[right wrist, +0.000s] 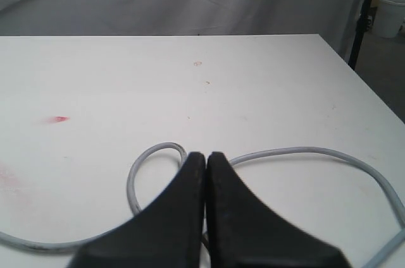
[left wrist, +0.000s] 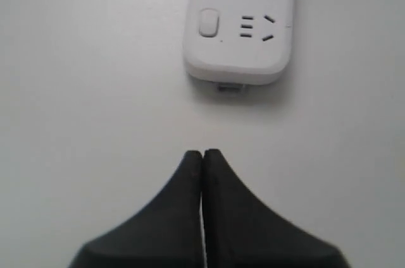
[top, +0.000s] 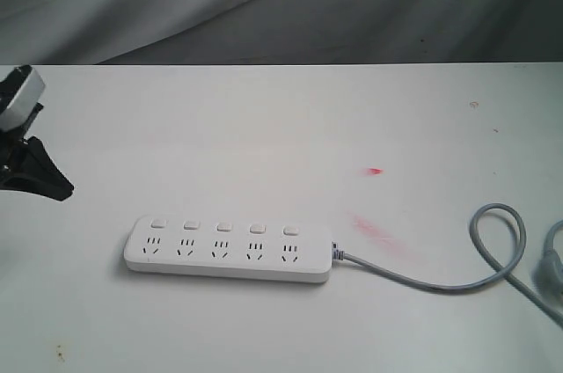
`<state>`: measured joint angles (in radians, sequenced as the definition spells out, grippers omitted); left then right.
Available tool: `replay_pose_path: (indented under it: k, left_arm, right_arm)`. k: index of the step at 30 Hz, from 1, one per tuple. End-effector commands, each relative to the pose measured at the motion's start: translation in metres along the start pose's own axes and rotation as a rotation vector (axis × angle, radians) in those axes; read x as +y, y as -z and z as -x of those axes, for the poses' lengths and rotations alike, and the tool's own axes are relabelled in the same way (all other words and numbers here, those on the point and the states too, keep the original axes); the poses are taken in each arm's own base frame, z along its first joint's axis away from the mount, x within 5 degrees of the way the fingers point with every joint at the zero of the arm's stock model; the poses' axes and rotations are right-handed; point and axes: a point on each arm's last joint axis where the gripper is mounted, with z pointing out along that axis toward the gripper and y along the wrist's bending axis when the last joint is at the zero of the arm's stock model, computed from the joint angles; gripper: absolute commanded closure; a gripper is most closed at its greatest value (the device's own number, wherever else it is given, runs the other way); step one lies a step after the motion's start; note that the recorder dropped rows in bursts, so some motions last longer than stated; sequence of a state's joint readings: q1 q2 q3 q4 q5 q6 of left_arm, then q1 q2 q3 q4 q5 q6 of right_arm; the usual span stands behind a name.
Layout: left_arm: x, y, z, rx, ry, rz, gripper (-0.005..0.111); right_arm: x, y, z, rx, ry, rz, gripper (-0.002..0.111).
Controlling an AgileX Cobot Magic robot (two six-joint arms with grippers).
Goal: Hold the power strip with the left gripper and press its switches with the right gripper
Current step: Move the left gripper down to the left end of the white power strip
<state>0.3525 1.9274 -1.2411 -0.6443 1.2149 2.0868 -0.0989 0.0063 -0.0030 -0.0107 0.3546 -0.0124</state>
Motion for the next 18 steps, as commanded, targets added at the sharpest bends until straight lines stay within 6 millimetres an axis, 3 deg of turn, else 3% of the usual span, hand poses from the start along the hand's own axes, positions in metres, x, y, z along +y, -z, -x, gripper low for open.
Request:
replay_pose_path:
  k: [1, 8, 10, 13, 17, 18]
  left_arm:
    - [-0.002, -0.018, 0.017, 0.087, -0.119, -0.104, 0.106]
    - [0.006, -0.028, 0.038, 0.001, -0.109, -0.032, 0.105]
    - [0.005, -0.028, 0.039, -0.008, -0.108, -0.042, 0.099]
    - [0.002, -0.028, 0.04, -0.022, -0.108, -0.073, 0.078]
    - [0.002, -0.028, 0.041, -0.034, -0.102, -0.069, 0.037]
    - [0.002, -0.028, 0.042, -0.042, -0.097, -0.066, 0.033]
  right_arm:
    - [-0.001, 0.0, 0.0, -0.016, 0.012, -0.008, 0.108]
    - [-0.001, 0.0, 0.0, -0.016, 0.012, -0.008, 0.108]
    - [-0.001, 0.0, 0.0, -0.016, 0.012, -0.008, 0.108]
    - [-0.001, 0.0, 0.0, -0.016, 0.012, -0.008, 0.108]
    - [-0.001, 0.0, 0.0, -0.016, 0.012, -0.008, 0.108]
    - [-0.001, 0.0, 0.0, -0.016, 0.012, -0.008, 0.108]
